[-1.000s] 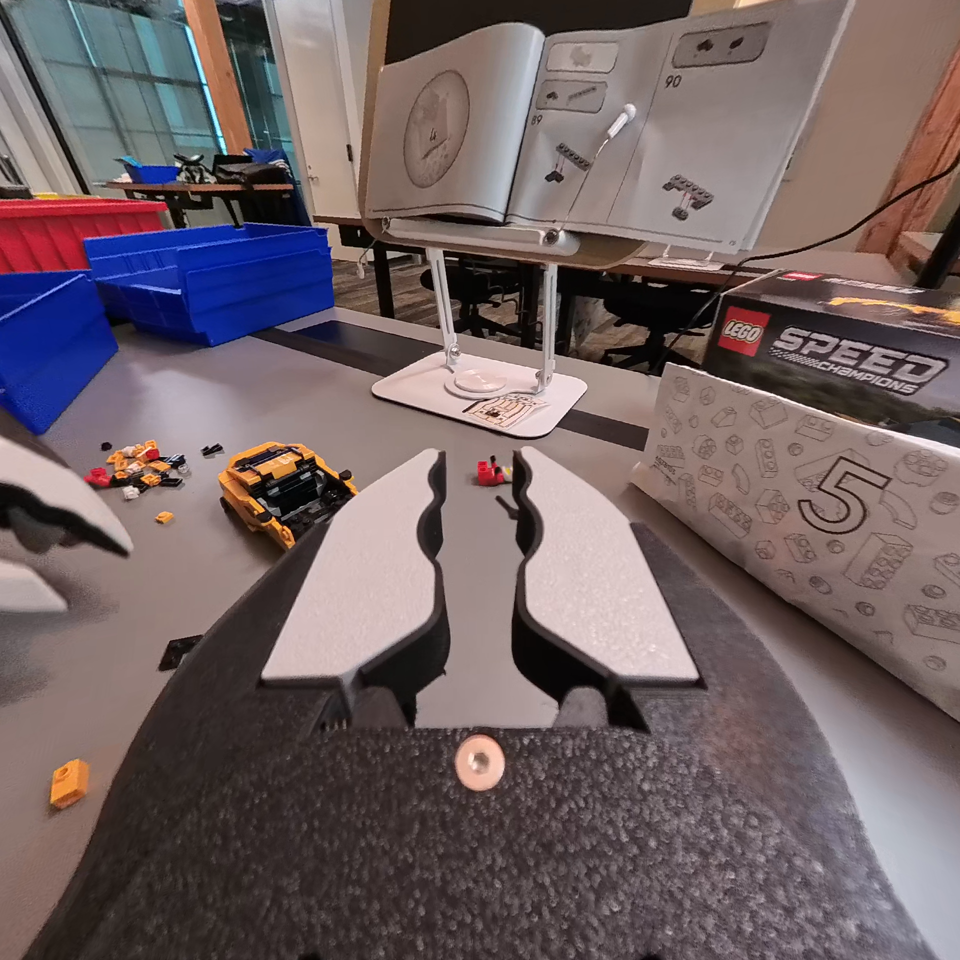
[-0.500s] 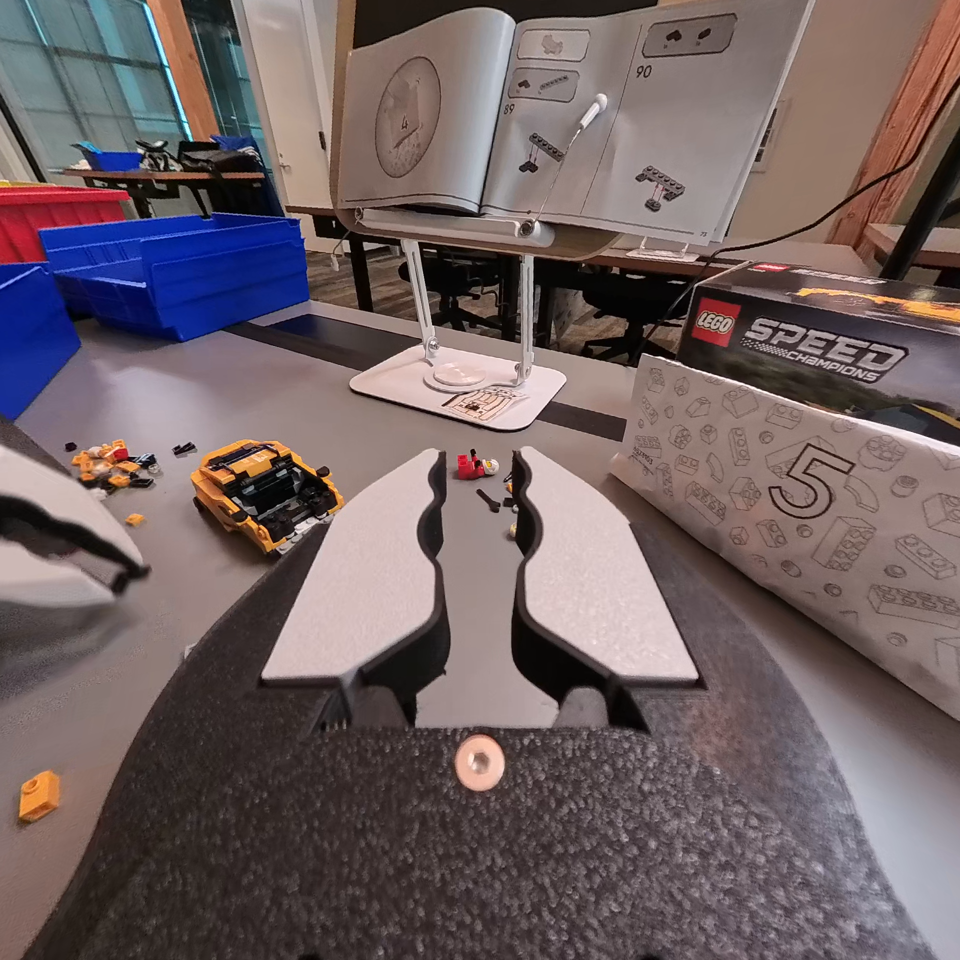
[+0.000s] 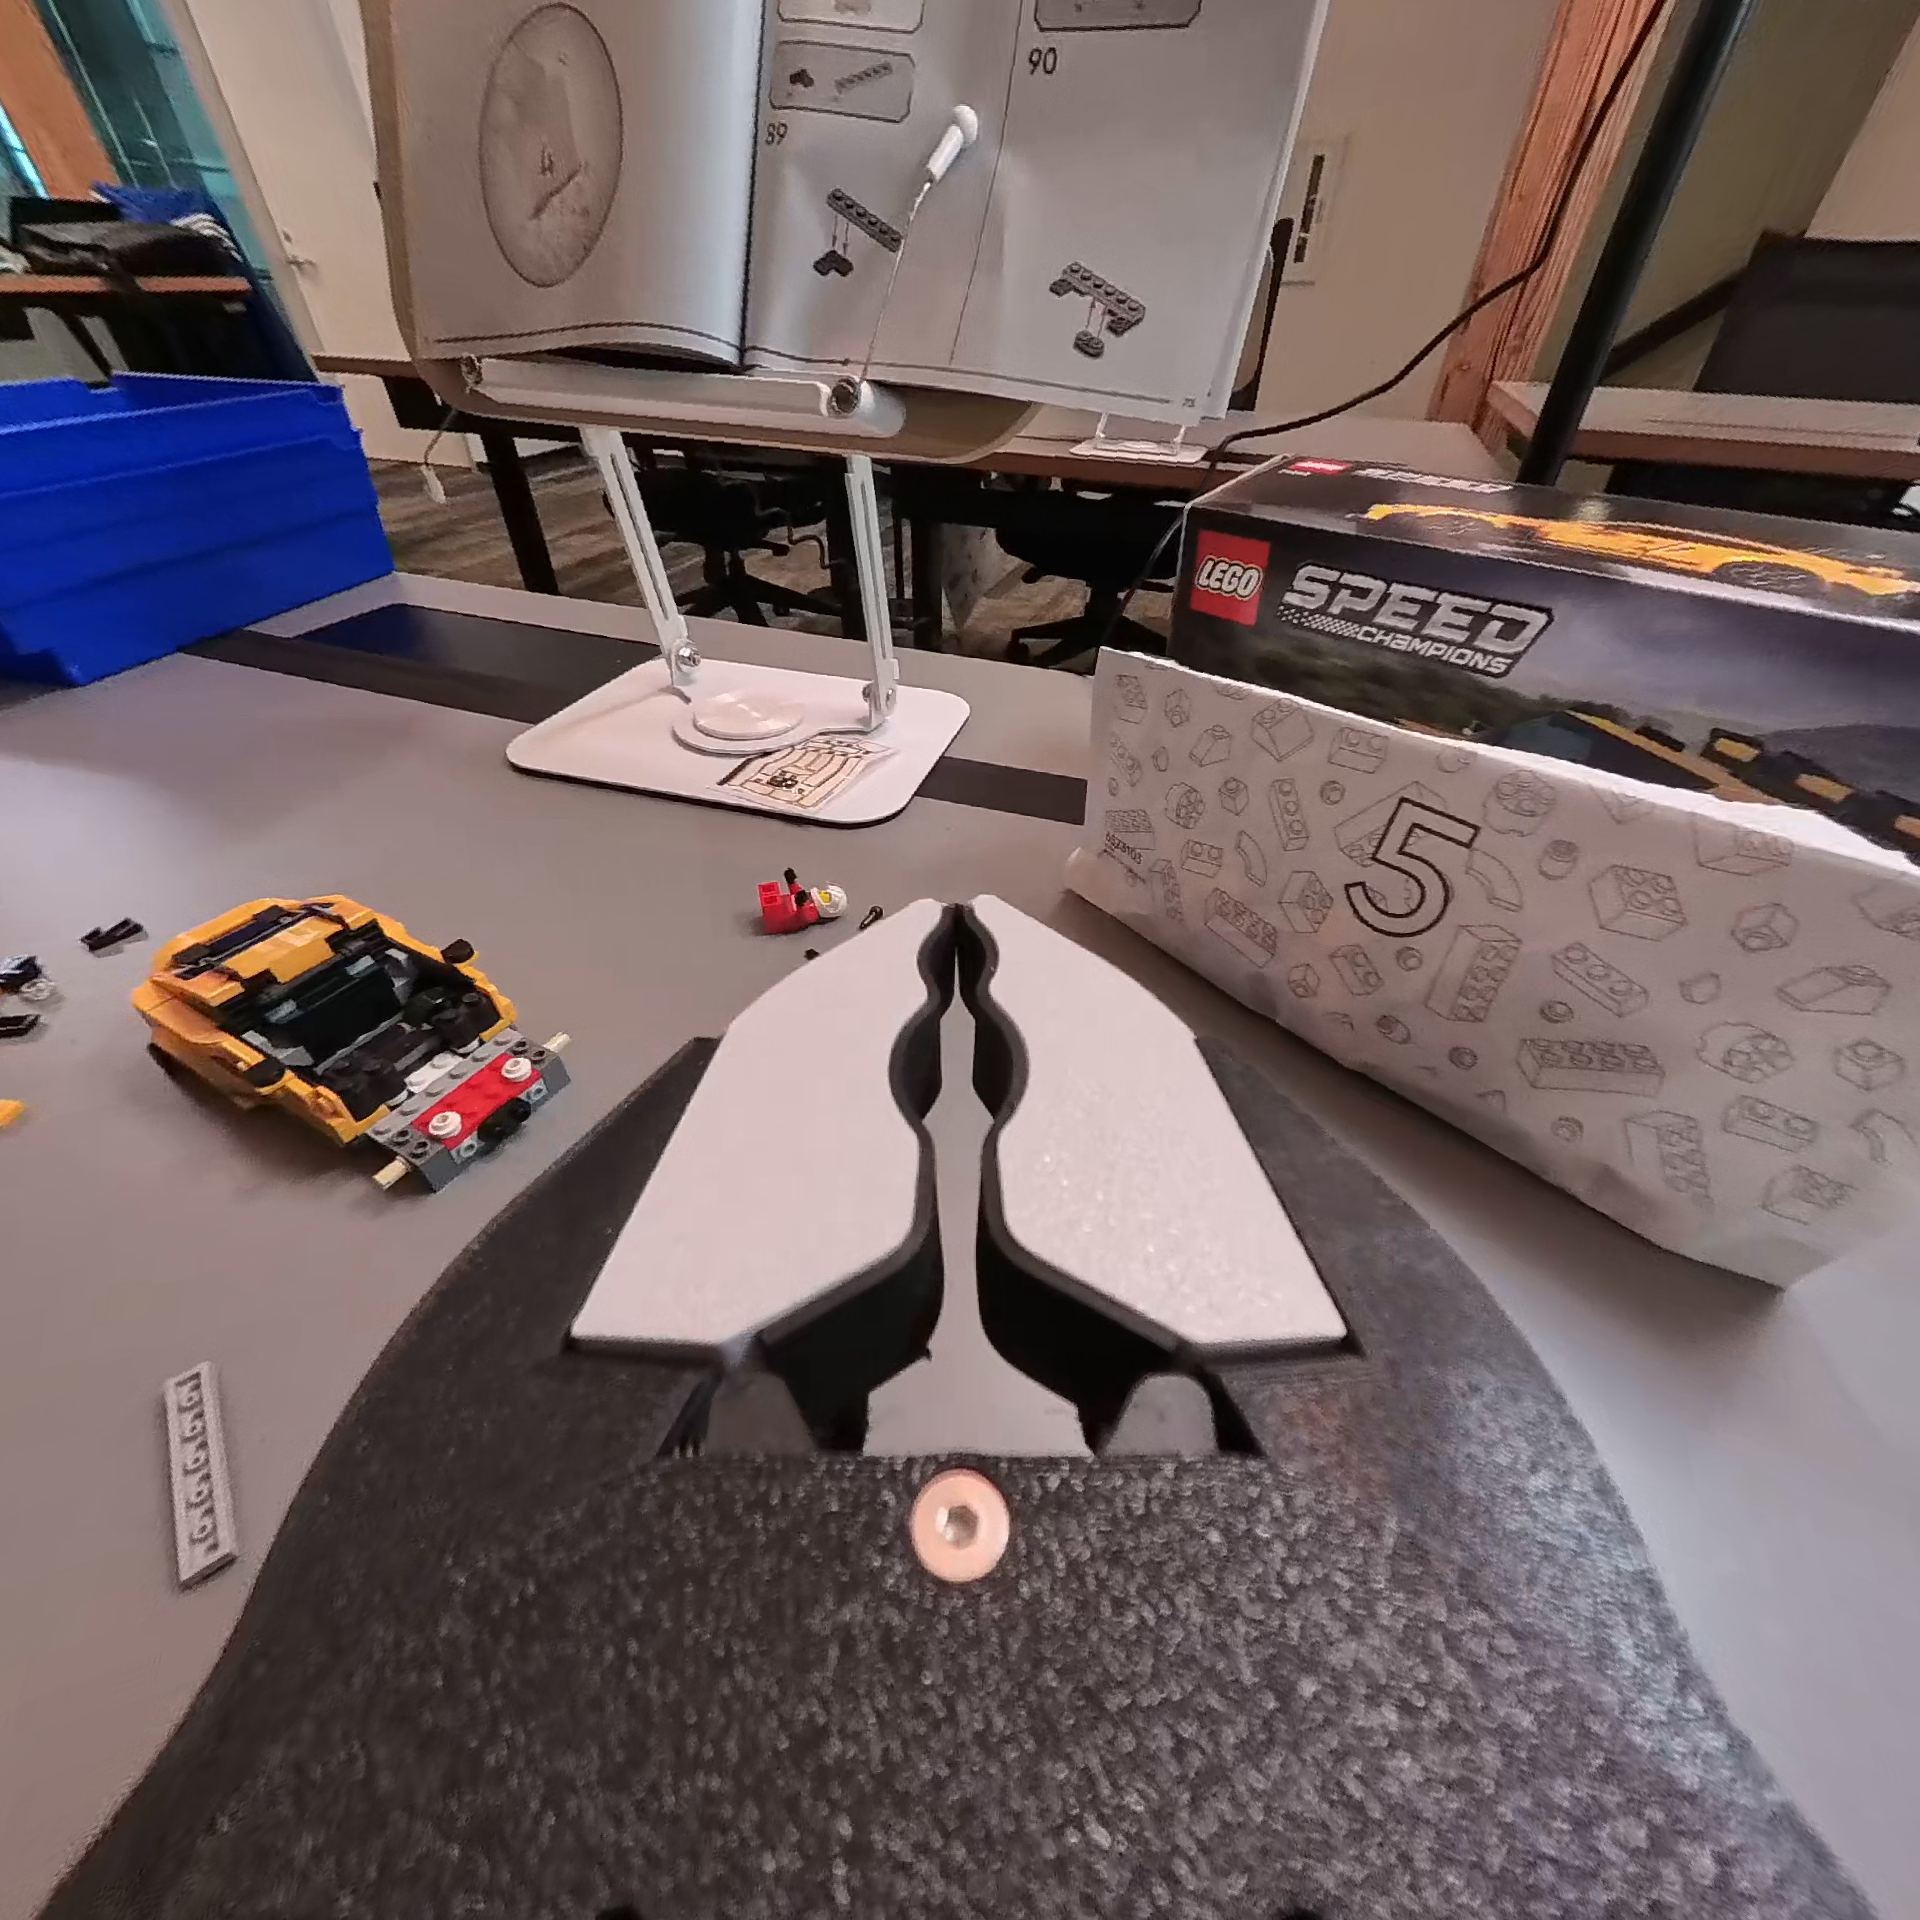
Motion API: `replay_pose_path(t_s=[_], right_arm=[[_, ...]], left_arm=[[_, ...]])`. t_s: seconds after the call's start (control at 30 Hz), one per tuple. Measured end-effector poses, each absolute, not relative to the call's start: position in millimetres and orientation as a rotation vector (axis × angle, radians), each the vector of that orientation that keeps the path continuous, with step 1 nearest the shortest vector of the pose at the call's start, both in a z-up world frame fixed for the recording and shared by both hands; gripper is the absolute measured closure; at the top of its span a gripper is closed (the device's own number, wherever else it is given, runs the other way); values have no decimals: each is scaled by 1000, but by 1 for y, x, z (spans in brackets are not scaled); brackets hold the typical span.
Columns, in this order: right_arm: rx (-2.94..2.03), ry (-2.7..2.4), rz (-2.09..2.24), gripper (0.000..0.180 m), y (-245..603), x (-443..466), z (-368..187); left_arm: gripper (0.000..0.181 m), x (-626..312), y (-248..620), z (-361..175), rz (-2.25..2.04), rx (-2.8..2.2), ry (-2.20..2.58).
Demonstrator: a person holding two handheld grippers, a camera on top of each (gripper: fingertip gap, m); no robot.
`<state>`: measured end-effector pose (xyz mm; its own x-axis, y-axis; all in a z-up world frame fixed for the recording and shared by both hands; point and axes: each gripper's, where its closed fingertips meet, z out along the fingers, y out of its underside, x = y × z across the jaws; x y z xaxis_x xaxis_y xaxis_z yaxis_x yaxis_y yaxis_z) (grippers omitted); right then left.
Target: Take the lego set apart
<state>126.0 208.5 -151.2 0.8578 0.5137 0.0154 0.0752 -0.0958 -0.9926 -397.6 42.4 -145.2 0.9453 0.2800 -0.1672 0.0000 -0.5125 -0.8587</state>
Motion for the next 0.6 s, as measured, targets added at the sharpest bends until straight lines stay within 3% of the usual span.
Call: replay_pose_path(t_s=[0.2, 0.4, 0.5, 0.6], right_arm=[[-1633, -477, 386, 180, 208, 125, -151], [-1627, -489, 390, 179, 207, 124, -151], [-1624, -495, 393, 179, 207, 123, -151], [-1626, -502, 400, 179, 207, 121, -152]], left_arm=[[160, -427, 31, -181, 372, -2207, -280], [133, -408, 40, -182, 372, -2194, -222], [153, -333, 64, -159, 172, -2059, 71], [153, -221, 77, -161, -55, -1986, 526]])
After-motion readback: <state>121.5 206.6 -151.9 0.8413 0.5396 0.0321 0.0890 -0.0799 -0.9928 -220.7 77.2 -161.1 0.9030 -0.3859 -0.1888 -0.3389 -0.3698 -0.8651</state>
